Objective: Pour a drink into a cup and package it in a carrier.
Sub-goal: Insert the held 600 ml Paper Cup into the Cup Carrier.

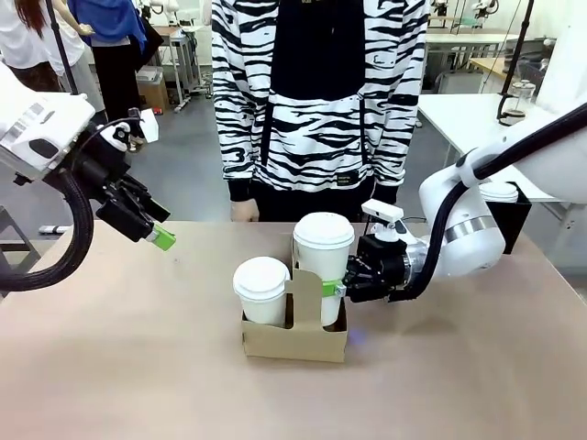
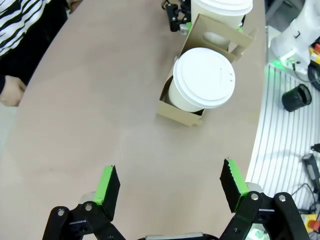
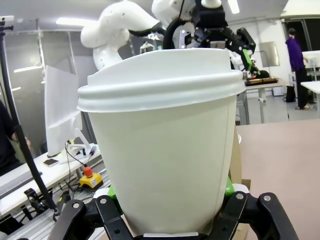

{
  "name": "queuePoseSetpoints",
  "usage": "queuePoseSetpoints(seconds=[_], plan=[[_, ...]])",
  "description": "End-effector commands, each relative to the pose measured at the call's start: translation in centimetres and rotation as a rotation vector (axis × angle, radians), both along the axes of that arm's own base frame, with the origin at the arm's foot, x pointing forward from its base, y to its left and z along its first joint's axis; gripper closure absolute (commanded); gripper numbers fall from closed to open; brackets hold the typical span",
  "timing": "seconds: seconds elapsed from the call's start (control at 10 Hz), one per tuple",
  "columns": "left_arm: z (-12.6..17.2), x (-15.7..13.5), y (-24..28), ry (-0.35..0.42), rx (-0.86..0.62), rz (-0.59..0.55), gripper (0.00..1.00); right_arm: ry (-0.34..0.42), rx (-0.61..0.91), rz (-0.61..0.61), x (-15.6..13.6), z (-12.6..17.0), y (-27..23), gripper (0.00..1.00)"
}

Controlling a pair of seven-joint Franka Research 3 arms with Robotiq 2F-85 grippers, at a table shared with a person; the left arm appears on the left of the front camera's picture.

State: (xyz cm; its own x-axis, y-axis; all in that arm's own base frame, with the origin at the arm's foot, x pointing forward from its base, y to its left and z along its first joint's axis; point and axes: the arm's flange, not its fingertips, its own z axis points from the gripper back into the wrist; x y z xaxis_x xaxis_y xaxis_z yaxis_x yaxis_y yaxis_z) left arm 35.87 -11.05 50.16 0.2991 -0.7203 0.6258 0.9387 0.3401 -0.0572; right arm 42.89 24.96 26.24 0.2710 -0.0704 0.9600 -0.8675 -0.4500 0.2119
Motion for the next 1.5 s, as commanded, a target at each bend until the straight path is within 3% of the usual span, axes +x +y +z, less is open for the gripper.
queuePoseSetpoints(seconds=[0.0,0.4,0.9,1.0,1.4], plan=[[-0.1,0.2,-0.2,0.003,-0.021,0.011,0.0,-0.069,0.013,0.033,0.8,-1.0,0.1,0.2],[-0.1,0.2,-0.2,0.003,-0.021,0.011,0.0,-0.147,-0.013,0.062,2.0,-2.9,-0.4,0.2],[-0.1,0.2,-0.2,0.003,-0.021,0.011,0.0,-0.133,-0.053,0.121,2.8,-4.4,-0.6,0.2],[-0.1,0.2,-0.2,0.003,-0.021,0.011,0.0,-0.168,-0.068,0.108,2.7,-4.3,-0.7,0.0],[-0.1,0.2,-0.2,0.003,-0.021,0.011,0.0,-0.189,-0.114,0.098,2.9,-2.0,-2.5,0.0]])
